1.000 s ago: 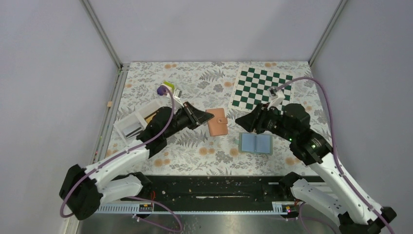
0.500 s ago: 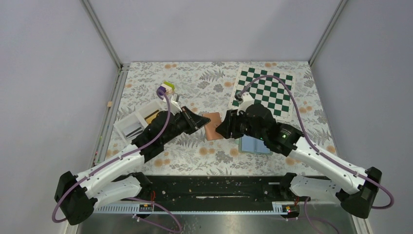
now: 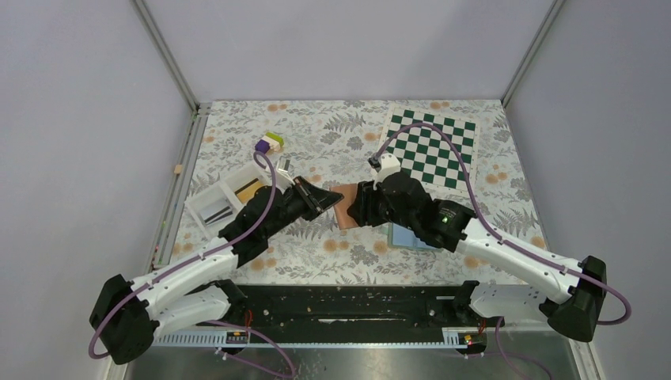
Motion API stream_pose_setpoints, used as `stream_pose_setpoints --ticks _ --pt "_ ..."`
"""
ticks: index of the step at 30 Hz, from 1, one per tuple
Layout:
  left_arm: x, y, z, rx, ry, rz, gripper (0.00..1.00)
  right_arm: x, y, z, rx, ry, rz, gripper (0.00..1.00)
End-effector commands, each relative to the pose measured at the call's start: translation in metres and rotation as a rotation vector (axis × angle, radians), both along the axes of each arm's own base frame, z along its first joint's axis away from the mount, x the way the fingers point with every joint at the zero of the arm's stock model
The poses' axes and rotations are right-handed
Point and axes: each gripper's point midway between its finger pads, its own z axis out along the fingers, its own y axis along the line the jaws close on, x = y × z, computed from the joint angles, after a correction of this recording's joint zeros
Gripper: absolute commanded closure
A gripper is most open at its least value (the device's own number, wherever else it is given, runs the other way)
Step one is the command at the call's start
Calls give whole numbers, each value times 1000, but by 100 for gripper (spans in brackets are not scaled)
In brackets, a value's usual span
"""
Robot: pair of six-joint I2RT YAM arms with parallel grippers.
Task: Take the credit cards out of the card holder
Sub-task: Open the card holder at the center of the board.
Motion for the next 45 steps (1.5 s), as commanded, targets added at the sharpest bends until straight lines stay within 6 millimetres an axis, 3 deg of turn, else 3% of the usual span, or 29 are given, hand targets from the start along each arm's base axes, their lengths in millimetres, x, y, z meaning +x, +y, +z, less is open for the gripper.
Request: stream_pose_setpoints --ticks 1,4,17,19,25,26,37,41,45 --pt "-14 -15 51 -190 -66 -91 100 14 0 24 -15 -115 -37 55" --pt "-15 -15 54 -195 -69 -94 100 13 1 20 -28 -103 -26 58" --pt "-21 -29 51 -194 -39 -143 100 23 0 20 -79 -136 -67 54" --pt "-21 -29 53 -192 -42 -145 100 25 -3 18 -104 -141 -76 60" --pt "-23 -25 56 -170 -54 -136 100 31 -12 11 -165 -161 -105 99" --pt "-23 -23 56 -161 -58 -128 100 31 -14 10 -176 -161 -108 100" --pt "-12 -2 42 -17 -99 -23 100 22 -24 10 -171 -183 -81 100" --pt "-13 10 47 52 -164 -13 100 22 -43 -1 -174 -205 -92 100" --pt "-26 12 61 48 -281 -118 100 18 -48 2 -34 -181 -36 100"
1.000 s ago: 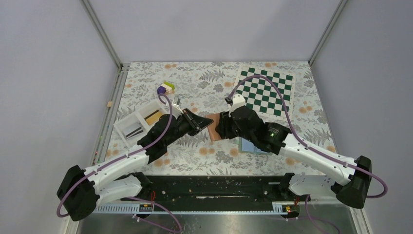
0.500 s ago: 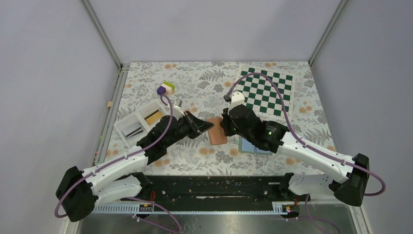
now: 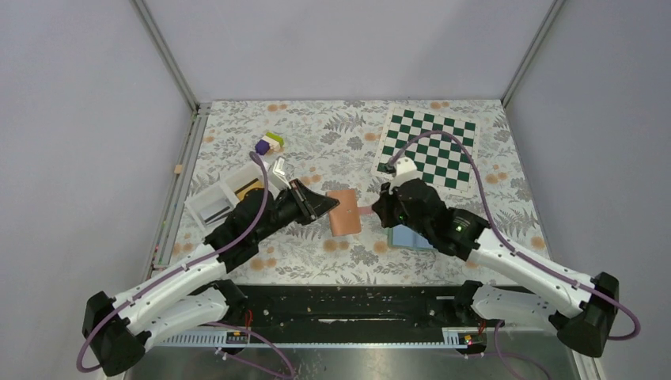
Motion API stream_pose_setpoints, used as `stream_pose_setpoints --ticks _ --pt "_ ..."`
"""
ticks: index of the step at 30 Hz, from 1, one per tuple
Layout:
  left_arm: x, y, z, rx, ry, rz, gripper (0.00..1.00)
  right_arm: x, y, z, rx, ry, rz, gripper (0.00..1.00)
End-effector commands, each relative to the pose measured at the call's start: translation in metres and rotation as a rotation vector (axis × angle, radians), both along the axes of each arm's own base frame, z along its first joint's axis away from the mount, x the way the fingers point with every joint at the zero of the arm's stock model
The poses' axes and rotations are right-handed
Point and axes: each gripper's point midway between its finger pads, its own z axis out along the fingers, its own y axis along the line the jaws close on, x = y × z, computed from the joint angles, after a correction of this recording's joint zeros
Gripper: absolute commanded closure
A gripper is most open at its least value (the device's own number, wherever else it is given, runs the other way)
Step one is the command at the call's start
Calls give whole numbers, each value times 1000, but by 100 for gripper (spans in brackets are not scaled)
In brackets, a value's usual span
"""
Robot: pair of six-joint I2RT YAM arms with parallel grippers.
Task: Take the credit cards out of the card holder
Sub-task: Open the card holder at the center of the board.
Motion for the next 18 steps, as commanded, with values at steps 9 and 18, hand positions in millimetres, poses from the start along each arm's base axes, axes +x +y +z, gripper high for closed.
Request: stream_pose_setpoints --ticks 9,18 --pt "-31 2 84 -214 -346 -320 100 -12 -13 58 287 -45 83 83" --pt "-46 6 108 -107 -505 -400 100 -63 8 105 620 29 281 18"
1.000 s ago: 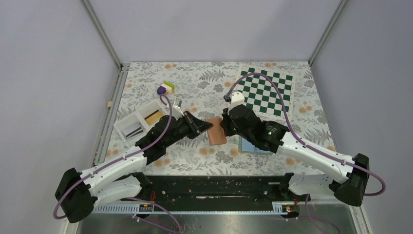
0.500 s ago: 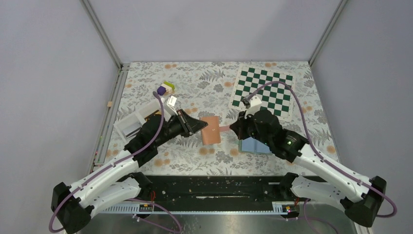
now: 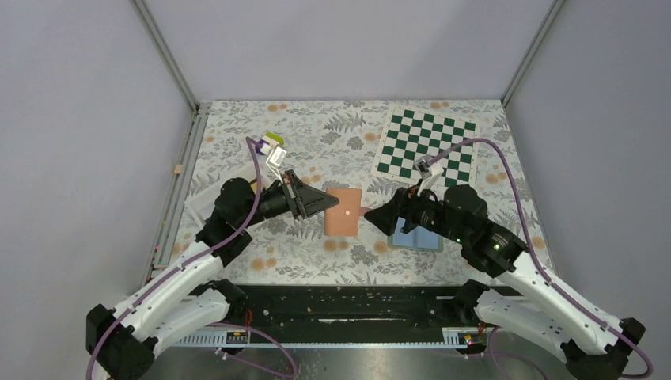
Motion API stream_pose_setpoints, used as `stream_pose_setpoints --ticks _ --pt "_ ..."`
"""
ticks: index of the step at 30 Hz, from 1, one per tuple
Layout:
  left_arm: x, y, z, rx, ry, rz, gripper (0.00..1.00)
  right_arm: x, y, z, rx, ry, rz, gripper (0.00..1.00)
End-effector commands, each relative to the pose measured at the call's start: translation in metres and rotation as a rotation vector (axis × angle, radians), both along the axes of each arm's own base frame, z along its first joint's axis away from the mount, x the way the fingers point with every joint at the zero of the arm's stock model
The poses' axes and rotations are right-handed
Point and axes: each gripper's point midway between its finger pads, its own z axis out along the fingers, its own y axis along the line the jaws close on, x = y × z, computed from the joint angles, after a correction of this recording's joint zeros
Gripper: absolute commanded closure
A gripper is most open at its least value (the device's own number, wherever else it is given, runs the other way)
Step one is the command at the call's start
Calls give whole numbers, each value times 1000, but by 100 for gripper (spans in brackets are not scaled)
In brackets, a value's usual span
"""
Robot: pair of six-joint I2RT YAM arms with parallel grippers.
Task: Take the credit cards out of the card holder
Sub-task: Open the card holder at the center of the board.
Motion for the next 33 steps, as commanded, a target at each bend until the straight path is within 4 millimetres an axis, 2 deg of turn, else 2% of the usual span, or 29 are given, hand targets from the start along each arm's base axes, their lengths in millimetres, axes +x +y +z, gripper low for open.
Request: stream_pose_setpoints --ticks 1,5,8,12,13,18,22,26,28,31,32,33 --pt "-21 5 48 -31 -223 -76 100 -28 10 45 211 -39 125 18" --pt "-32 3 54 -64 -250 -142 100 -42 17 60 255 -84 228 24" --pt "-39 2 59 -106 -252 -179 100 -48 20 61 255 -85 271 33" --pt "-40 2 59 -113 -245 -189 100 -49 20 57 254 -67 275 57" --pt "-41 2 59 -116 -249 -191 100 -49 21 56 253 -62 275 59" --pt "-45 3 64 -134 -253 -207 100 -44 23 46 235 -43 261 60" --pt "-50 1 63 -140 -254 -250 100 -48 32 58 272 -58 322 54" --pt "-53 -1 63 -152 -250 -278 100 -50 38 63 304 -46 358 59" --pt "-53 -1 64 -157 -251 -280 100 -50 40 62 307 -35 366 66" --pt "-52 -2 63 -146 -252 -280 100 -52 42 60 307 -27 381 94" --pt "-49 -3 60 -134 -248 -273 100 -54 42 62 315 -32 389 100" --pt "-45 -4 57 -115 -236 -258 99 -56 41 64 326 -36 392 100"
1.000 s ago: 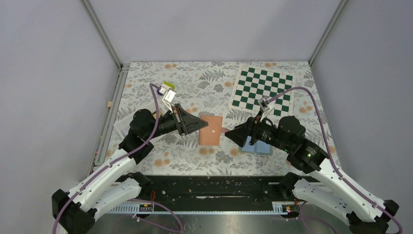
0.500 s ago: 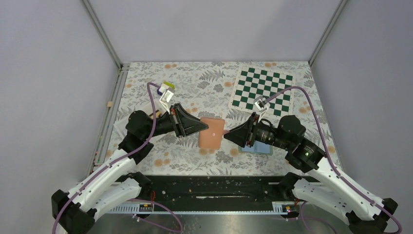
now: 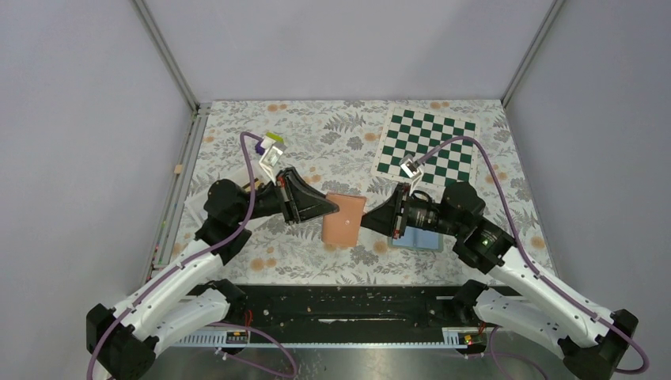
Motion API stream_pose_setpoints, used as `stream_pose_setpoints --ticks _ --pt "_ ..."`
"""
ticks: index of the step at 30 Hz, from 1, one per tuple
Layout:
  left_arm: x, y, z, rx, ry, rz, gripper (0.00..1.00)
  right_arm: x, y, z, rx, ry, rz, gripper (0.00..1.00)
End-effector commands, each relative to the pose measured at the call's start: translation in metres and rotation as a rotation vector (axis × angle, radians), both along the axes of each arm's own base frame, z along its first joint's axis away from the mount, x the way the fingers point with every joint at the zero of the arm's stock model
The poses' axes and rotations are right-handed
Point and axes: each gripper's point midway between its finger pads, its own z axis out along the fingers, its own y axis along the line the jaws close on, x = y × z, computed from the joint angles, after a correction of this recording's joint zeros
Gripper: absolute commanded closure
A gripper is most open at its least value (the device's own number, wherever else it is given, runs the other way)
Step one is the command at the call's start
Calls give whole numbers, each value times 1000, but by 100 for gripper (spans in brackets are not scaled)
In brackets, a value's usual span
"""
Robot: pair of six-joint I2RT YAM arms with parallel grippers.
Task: Take the credit cards out of the card holder
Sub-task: Open the card holder at the center of the board.
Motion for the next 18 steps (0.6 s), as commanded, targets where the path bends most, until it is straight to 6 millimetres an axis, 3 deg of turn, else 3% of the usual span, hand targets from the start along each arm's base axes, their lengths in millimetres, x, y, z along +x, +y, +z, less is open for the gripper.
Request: stream_pose_setpoints --ticks 1,3,4,6,10,13,18 --pt "5 -2 1 21 -40 12 89 -11 0 27 97 -57 51 100" --pt "20 -2 -13 94 -4 78 57 -12 -6 32 100 -68 26 100" --pt "30 -1 -29 160 37 121 46 -9 -10 32 85 -72 -1 100" --pt "46 5 -46 239 62 209 36 -4 -20 22 14 -61 -63 100" --pt "61 14 -69 302 90 300 26 1 -40 -5 -127 -14 -157 100" --pt "63 14 -82 315 115 306 25 1 -52 -10 -182 11 -203 100" --pt "61 11 -87 292 133 288 23 20 -99 -34 -462 54 -424 100"
